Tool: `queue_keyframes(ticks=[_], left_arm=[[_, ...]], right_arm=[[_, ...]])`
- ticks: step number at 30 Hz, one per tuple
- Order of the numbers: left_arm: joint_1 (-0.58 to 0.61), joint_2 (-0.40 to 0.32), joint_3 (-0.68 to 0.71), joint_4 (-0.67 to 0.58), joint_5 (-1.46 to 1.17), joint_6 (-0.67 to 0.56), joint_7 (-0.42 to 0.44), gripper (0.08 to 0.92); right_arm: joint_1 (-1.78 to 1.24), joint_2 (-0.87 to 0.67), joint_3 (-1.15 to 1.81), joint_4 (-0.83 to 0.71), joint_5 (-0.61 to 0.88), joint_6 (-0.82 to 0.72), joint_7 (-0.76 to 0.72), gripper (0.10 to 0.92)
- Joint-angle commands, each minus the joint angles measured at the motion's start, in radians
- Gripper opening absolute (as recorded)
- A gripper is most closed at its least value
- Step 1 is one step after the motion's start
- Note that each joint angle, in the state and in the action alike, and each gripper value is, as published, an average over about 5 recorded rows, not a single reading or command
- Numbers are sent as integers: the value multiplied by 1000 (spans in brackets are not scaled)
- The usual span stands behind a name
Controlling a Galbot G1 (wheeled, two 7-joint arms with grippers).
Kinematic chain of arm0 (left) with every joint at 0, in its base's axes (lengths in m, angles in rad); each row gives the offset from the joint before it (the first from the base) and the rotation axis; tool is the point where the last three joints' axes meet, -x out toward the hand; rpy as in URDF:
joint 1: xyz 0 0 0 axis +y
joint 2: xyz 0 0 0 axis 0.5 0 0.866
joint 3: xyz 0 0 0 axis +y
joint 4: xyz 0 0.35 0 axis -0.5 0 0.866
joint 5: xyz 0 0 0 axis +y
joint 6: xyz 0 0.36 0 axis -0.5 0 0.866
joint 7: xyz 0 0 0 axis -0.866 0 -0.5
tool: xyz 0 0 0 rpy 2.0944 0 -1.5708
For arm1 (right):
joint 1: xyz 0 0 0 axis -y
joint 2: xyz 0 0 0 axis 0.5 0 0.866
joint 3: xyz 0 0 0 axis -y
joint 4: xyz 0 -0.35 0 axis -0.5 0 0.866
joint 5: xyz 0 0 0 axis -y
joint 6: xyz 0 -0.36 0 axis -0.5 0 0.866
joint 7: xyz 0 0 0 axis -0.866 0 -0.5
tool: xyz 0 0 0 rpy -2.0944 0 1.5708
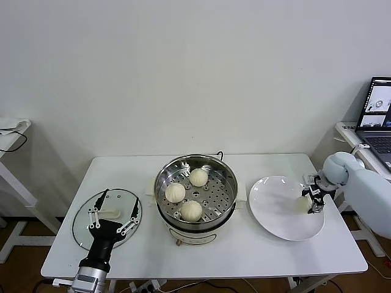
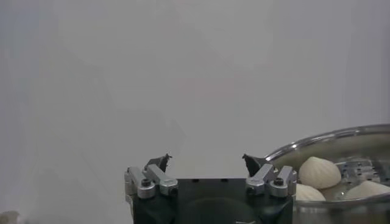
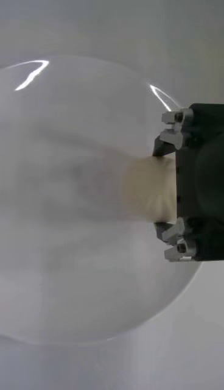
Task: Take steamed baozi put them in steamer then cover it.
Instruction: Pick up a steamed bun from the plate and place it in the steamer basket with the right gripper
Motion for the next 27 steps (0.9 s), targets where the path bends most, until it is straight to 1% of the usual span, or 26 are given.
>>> queue_keyframes(ticks=[1, 8, 13, 17, 20, 27], left_arm=[[3, 0, 3, -6, 2, 1, -1, 823], [2, 4, 3, -8, 1, -3, 0, 823], [-3, 9, 6, -12, -2, -3, 1, 823], [-2, 16, 2, -15, -4, -5, 3, 823], [-1, 18, -2, -16, -6, -8, 4, 823], [-1, 21, -9, -20, -17, -11, 6, 823]], right_arm=[[201, -149, -207, 206, 257, -122, -35, 704], [450, -271, -435, 448, 480, -295, -41, 704], [599, -284, -556, 579, 610, -389, -29, 704], [786, -230, -716, 661, 700, -459, 12, 702], [891, -163, -805, 706, 767, -523, 39, 698], [996, 30, -875, 716, 893, -637, 78, 700]])
